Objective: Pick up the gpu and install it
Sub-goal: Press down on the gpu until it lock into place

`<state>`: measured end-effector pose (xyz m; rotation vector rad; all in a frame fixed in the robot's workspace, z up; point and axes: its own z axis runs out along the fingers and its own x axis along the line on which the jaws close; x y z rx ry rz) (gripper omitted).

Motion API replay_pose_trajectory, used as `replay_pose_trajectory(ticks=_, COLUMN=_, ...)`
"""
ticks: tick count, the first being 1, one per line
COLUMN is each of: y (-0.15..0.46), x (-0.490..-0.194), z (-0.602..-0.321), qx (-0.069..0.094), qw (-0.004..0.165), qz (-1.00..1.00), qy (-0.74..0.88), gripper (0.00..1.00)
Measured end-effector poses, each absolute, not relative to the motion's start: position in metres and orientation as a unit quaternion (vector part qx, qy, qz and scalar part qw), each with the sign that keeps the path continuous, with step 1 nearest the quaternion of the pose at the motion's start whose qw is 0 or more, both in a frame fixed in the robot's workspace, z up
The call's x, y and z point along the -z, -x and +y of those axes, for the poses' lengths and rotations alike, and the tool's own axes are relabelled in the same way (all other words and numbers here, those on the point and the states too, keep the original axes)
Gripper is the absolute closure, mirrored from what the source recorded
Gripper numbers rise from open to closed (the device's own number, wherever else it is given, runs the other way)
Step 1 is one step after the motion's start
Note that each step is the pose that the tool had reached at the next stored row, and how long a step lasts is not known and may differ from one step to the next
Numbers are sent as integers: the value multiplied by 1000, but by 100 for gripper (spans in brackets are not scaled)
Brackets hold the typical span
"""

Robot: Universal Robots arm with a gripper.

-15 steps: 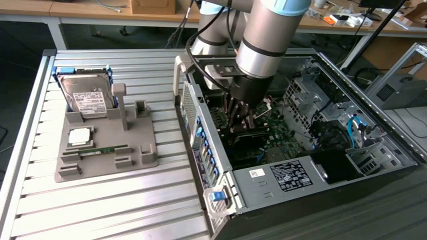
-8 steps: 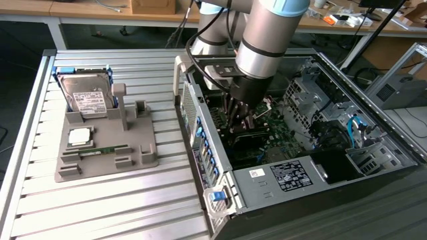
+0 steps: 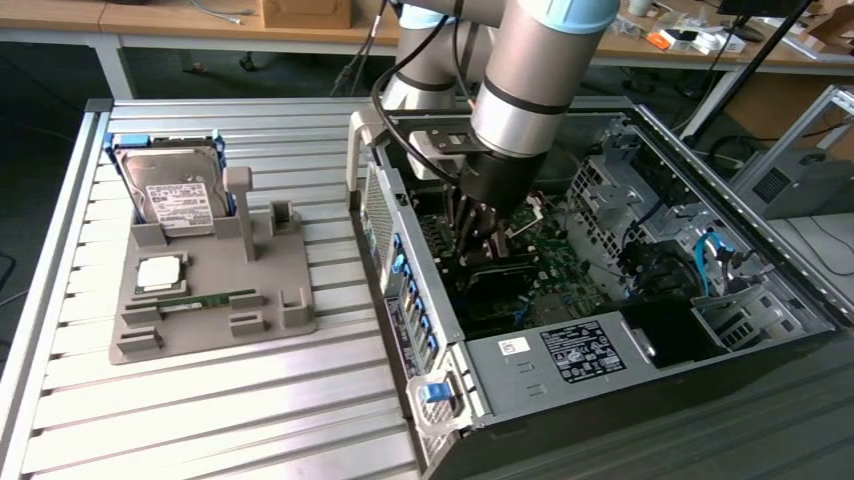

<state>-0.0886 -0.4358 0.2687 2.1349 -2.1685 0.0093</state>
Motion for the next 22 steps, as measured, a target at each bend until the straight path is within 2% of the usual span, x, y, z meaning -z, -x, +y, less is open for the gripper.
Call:
replay_pose_trajectory(ticks=6, y=89, x=-290, z=-436, qx=-3, qw=49, qz=-712, qy=-701, gripper=89)
replay_pose_trajectory(ticks=22, y=125, x=-291, z=-436, qx=-12, qw=40, qz=-712, qy=-701, gripper=89)
